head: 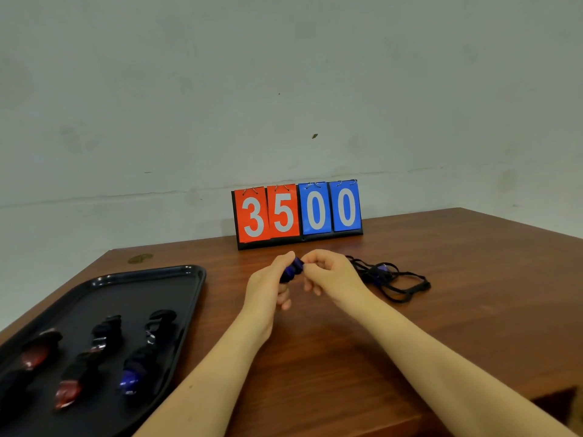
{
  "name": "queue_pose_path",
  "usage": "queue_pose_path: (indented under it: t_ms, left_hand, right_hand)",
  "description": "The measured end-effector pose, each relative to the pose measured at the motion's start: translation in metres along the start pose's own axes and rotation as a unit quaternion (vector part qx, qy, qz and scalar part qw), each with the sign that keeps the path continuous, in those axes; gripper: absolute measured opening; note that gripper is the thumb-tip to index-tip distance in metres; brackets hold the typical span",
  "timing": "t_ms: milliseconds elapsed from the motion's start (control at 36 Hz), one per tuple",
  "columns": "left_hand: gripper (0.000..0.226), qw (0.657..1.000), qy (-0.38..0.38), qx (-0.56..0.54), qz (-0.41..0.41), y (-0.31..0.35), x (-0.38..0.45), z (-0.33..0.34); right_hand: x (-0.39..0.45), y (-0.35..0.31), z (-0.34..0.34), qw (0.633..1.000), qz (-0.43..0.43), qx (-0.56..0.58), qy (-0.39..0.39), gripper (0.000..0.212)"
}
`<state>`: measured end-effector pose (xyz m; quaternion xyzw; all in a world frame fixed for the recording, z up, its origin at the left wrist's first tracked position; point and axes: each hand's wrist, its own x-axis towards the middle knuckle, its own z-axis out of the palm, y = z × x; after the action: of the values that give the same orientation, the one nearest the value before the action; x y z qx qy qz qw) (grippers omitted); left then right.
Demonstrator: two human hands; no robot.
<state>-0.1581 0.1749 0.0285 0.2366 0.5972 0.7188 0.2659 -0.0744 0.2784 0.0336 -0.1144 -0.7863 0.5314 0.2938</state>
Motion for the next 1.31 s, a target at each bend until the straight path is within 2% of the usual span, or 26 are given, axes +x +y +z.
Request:
queue_pose_path:
  t_ms: [111, 194, 278, 333, 417, 472, 639, 750, 889, 972, 1028, 1111, 1194, 1306]
  left_hand:
    - [0.034, 0.999, -0.031, -0.019, 0.000, 0.000, -0.002, -0.003]
    - [0.035, 0.999, -0.048, -0.024, 0.010, 0.000, -0.004, -0.004]
    - [0.042, 0.995, -0.085, -0.036, -0.023, 0.002, -0.005, -0.004]
    - [0.044, 0.991, -0.115, -0.048, -0.051, 0.004, -0.006, -0.004]
    - [0.046, 0.986, -0.142, -0.063, -0.059, 0.005, -0.006, -0.004]
    - [0.046, 0.984, -0.149, -0.073, -0.066, 0.006, -0.006, -0.004]
    - [0.050, 0.985, -0.133, -0.080, -0.070, 0.004, -0.003, -0.005]
    - [0.037, 0.995, -0.087, -0.031, -0.040, 0.002, 0.001, -0.005]
    - [0.029, 0.999, -0.001, 0.051, 0.008, 0.001, 0.003, 0.004]
    - [0.036, 0.995, 0.018, 0.101, 0.016, 0.000, 0.006, 0.006]
    - [0.037, 0.991, 0.013, 0.128, 0.020, 0.000, 0.009, 0.006]
    - [0.033, 0.994, -0.026, 0.100, 0.020, -0.001, 0.010, 0.006]
    - [0.028, 0.992, -0.069, 0.093, 0.051, -0.002, 0.008, 0.004]
    - [0.021, 0.990, -0.060, 0.098, 0.085, -0.001, 0.005, 0.006]
  right_hand:
    - [-0.002, 0.001, 0.004, 0.996, -0.050, -0.075, 0.015, 0.015]
    - [-0.003, 0.002, 0.004, 0.993, -0.076, -0.088, 0.027, 0.016]
    - [-0.002, 0.003, 0.003, 0.989, -0.093, -0.104, 0.044, 0.017]
    - [-0.001, 0.002, 0.001, 0.994, -0.075, -0.061, 0.050, 0.017]
    - [-0.001, -0.002, -0.003, 0.995, -0.020, 0.093, 0.019, 0.020]
    - [-0.001, -0.002, -0.004, 0.988, 0.004, 0.154, 0.003, 0.023]
    - [0.001, 0.001, -0.002, 0.990, 0.019, 0.137, 0.019, 0.018]
    - [0.000, 0.003, 0.001, 0.990, 0.018, 0.138, 0.015, 0.016]
    - [0.000, 0.003, 0.002, 0.975, 0.031, 0.219, 0.005, 0.013]
    - [0.001, 0.003, 0.001, 0.963, 0.038, 0.265, 0.005, 0.012]
    - [0.001, 0.003, 0.000, 0.952, 0.042, 0.304, 0.007, 0.012]
    - [0.001, 0.003, -0.003, 0.935, 0.041, 0.353, 0.008, 0.011]
    - [0.003, 0.003, -0.004, 0.922, 0.045, 0.385, 0.009, 0.021]
    - [0.003, 0.003, -0.003, 0.922, 0.049, 0.385, 0.001, 0.026]
